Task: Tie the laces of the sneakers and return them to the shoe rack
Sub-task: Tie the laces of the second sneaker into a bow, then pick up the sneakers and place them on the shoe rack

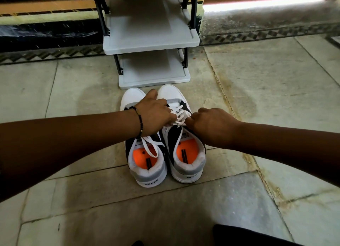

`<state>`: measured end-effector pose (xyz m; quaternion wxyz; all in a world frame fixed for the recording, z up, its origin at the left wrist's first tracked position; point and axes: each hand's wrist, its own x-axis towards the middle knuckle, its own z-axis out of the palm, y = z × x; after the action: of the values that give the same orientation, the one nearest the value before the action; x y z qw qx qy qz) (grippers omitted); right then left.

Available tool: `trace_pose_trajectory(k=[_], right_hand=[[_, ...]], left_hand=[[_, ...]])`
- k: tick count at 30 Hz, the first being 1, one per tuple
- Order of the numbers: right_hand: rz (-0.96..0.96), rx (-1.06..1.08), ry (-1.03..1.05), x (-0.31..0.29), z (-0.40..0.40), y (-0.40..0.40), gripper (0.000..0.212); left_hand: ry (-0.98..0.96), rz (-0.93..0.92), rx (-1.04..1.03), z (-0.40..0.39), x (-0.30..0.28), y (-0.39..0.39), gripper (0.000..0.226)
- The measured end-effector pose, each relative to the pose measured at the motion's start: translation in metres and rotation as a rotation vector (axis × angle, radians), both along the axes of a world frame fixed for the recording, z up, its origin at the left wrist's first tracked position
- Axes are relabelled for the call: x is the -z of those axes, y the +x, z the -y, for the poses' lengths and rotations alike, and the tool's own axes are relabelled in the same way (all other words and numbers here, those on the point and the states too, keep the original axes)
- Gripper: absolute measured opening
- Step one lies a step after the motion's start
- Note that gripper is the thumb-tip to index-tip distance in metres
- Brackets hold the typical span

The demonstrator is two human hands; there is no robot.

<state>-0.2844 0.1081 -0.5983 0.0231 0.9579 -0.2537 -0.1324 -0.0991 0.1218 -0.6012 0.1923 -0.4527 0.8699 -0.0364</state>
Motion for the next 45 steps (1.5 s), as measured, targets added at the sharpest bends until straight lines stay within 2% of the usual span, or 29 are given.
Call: trace_pose_trajectory(k=[5, 7, 9, 12, 13, 15, 17, 19, 21, 23, 27, 31, 36, 38, 40, 42, 45], right_hand=[[-0.028, 0.011, 0.018, -0.002, 0.001, 0.001, 0.022], [-0.013, 0.124, 0.119, -0.003, 0.003, -0.001, 0.021], [0.075, 0.375, 0.357, -0.004, 0.006, -0.006, 0.023], [0.259, 0.658, 0.576, -0.001, 0.01, -0.019, 0.035], [0.309, 0.747, 0.662, -0.001, 0.01, -0.022, 0.041], [0.33, 0.923, 0.909, -0.001, 0.005, -0.028, 0.058], [0.272, 1.007, 1.092, 0.001, -0.001, -0.029, 0.058], [0.287, 1.051, 1.212, 0.005, -0.009, -0.025, 0.044], [0.348, 1.127, 1.282, 0.008, -0.015, -0.021, 0.034], [0.377, 1.146, 1.301, 0.009, -0.016, -0.018, 0.032], [0.331, 1.064, 1.221, 0.008, -0.011, -0.011, 0.031], [0.354, 1.06, 1.189, 0.01, -0.01, -0.011, 0.03], [0.523, 1.126, 1.113, 0.03, -0.02, -0.006, 0.024], [0.575, 1.171, 1.031, 0.04, -0.029, 0.0, 0.032], [0.688, 1.211, 1.003, 0.049, -0.034, 0.005, 0.037], [0.897, 1.283, 1.09, 0.054, -0.038, 0.011, 0.033], [1.097, 1.374, 1.22, 0.055, -0.047, 0.014, 0.055]], left_hand=[[0.028, 0.021, -0.004, -0.001, -0.003, -0.006, 0.024], [0.055, -0.054, -0.052, -0.007, -0.006, -0.004, 0.023], [0.086, -0.253, -0.139, -0.019, -0.005, 0.01, 0.03], [0.087, -0.718, -0.399, -0.047, -0.002, 0.038, 0.051], [0.114, -0.806, -0.537, -0.057, -0.004, 0.044, 0.059], [0.163, -0.854, -0.785, -0.075, -0.003, 0.053, 0.07], [0.236, -0.905, -0.973, -0.087, 0.002, 0.055, 0.061], [0.472, -1.15, -1.114, -0.092, 0.008, 0.053, 0.027], [0.695, -1.366, -1.159, -0.095, 0.018, 0.053, 0.03], [0.746, -1.43, -1.156, -0.097, 0.025, 0.056, 0.049], [0.706, -1.484, -1.132, -0.103, 0.033, 0.059, 0.082], [0.68, -1.548, -1.11, -0.109, 0.038, 0.058, 0.097], [0.532, -1.585, -1.122, -0.121, 0.053, 0.049, 0.094], [0.467, -1.593, -1.132, -0.122, 0.06, 0.042, 0.096], [0.424, -1.629, -1.114, -0.118, 0.063, 0.038, 0.089], [0.392, -1.652, -1.134, -0.114, 0.066, 0.037, 0.083], [0.353, -1.708, -1.171, -0.117, 0.072, 0.028, 0.077]])
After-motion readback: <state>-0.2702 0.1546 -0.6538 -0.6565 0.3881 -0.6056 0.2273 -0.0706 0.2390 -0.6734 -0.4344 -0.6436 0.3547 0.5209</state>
